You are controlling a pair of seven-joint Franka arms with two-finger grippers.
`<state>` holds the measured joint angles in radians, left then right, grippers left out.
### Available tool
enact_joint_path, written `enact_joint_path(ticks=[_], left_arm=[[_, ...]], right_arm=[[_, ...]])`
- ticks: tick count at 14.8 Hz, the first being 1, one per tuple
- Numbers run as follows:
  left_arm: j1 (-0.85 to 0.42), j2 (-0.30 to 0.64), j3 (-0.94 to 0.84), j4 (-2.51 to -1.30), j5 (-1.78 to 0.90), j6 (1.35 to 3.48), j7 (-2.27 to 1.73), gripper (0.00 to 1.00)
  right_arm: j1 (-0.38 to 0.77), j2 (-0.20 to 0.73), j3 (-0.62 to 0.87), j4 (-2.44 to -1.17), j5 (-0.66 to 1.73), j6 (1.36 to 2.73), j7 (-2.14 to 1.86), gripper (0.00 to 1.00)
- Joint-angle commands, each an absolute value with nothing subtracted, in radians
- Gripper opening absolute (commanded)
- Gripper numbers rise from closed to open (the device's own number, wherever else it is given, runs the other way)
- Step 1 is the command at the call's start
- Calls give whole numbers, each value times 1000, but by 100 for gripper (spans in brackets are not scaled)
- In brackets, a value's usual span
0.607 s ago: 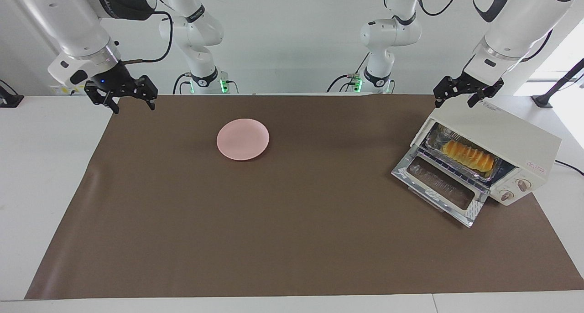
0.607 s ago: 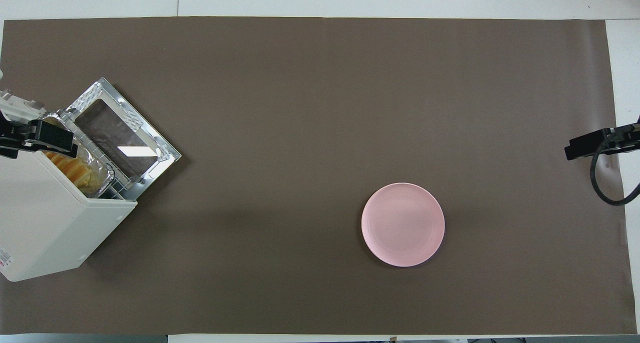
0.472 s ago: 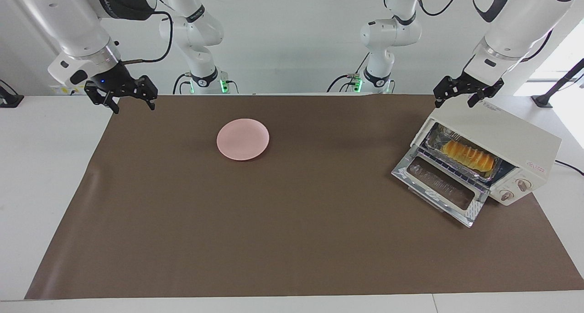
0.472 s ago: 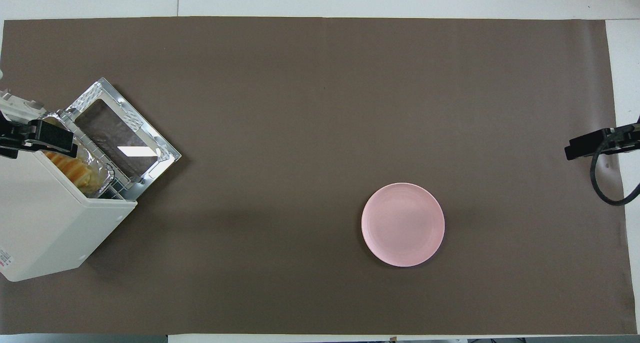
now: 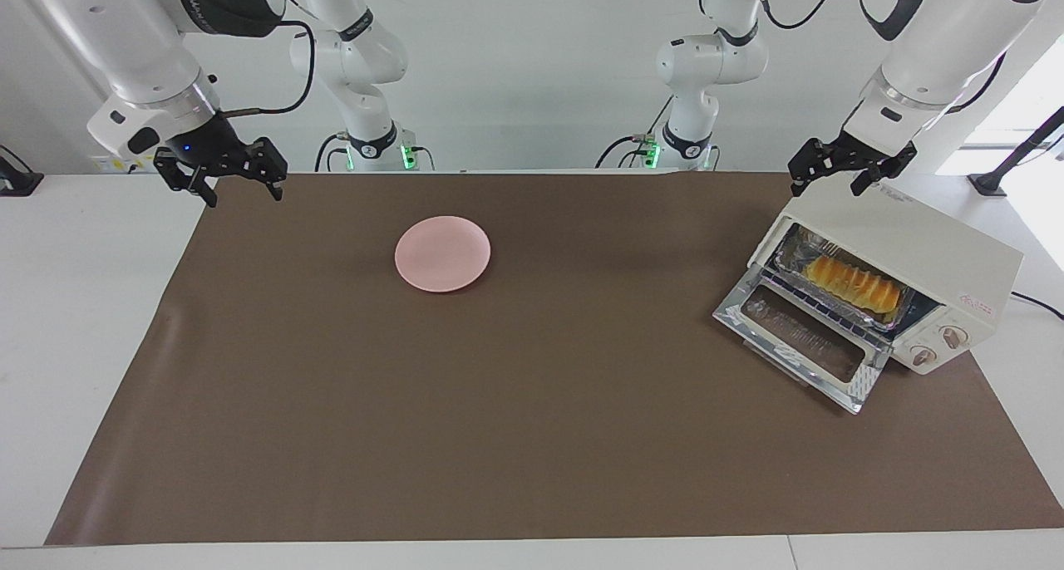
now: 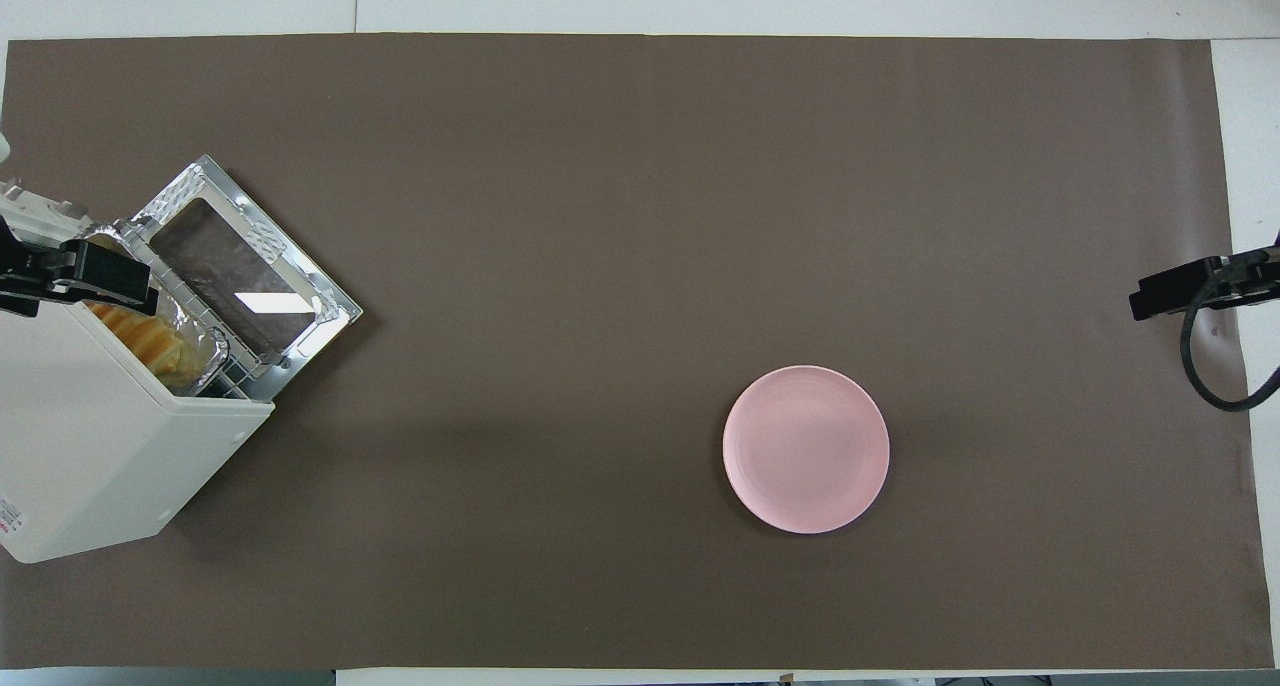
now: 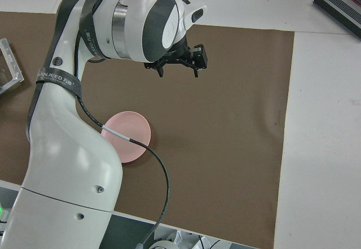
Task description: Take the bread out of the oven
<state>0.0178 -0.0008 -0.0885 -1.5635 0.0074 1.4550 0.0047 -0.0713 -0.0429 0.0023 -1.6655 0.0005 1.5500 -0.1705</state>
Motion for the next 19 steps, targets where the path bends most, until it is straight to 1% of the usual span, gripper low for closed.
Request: enact_joint_path(ticks=[1,3,5,6,7,8,10,11,12,14,15,18,19], left_arm=[[11,-34,-83,-1595,-3,1427,-6,100],[15,-26,-81,-1582,3,1417,-14,100],[23,0,-81,-1530,0,1407,-57,100],[17,70,-78,-1461,3,1354,-63,100],[14,168,-78,-1334,14,1288,-81,100],[14,240,-78,-1230,24,1255,-110,100],[-7,363,-60,-1113,34,1238,-179,100],[-35,427,-23,-1051,47,1241,-196,100],[-81,478,35,-1023,55,1259,-205,100],[-185,502,189,-1038,51,1351,-244,100],[-214,500,239,-1081,49,1386,-256,100],[-250,499,253,-1187,51,1515,-525,100],[-261,482,255,-1239,54,1552,-581,100]], right_arm=[[-83,-57,11,-1672,3,1537,-187,100],[-83,-57,11,-1672,3,1537,-187,100],[-83,-57,11,-1672,3,1537,-187,100],[-83,-57,11,-1672,3,1537,-187,100],[-83,-57,11,-1672,3,1537,-187,100],[-83,-57,12,-1672,3,1537,-187,100],[-83,-57,11,-1672,3,1537,-187,100],[-84,-57,11,-1672,3,1537,-187,100],[-84,-57,11,-1672,3,1537,-187,100],[-84,-57,11,-1672,3,1537,-187,100],[-84,-57,11,-1672,3,1537,-187,100],[-87,-57,11,-1672,3,1537,-187,100],[-87,-57,11,-1672,3,1537,-187,100]])
